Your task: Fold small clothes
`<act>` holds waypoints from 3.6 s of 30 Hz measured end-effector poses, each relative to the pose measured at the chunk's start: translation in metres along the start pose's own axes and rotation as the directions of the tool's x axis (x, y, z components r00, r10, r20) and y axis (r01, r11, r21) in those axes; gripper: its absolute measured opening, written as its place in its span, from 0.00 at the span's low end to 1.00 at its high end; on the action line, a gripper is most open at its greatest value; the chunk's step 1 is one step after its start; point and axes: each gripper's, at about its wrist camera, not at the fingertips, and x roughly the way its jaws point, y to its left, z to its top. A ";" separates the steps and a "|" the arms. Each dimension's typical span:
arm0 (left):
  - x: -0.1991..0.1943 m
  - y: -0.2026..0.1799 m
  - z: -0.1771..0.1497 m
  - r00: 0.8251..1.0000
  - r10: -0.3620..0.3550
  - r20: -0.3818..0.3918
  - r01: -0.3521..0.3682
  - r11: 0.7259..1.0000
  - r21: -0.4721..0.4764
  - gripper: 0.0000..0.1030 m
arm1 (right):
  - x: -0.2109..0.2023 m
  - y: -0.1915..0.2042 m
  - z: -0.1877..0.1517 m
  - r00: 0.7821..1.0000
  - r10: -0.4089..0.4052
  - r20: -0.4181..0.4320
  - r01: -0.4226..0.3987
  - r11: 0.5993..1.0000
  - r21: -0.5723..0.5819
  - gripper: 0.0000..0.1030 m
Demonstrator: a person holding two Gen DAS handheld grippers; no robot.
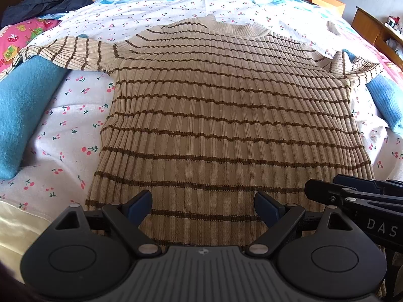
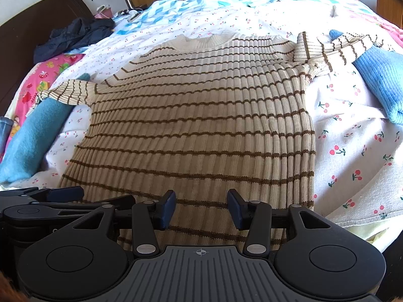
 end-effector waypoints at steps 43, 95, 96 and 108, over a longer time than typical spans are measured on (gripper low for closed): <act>-0.005 -0.006 0.000 1.000 0.022 0.010 -0.022 0.999 0.028 0.89 | -0.005 -0.002 -0.001 1.000 0.002 0.021 -0.003 1.000 0.010 0.44; 0.038 -0.161 0.162 0.958 -0.224 0.181 0.183 0.958 0.221 0.90 | 0.008 -0.319 0.190 0.922 -0.264 0.283 0.003 0.736 0.677 0.39; 0.040 -0.161 0.163 0.957 -0.227 0.178 0.187 0.958 0.216 0.90 | 0.013 -0.324 0.190 0.925 -0.265 0.272 0.005 0.726 0.688 0.38; 0.044 -0.143 0.152 0.962 -0.223 0.156 0.193 0.963 0.188 0.90 | 0.034 -0.324 0.202 0.932 -0.269 0.243 0.032 0.728 0.685 0.10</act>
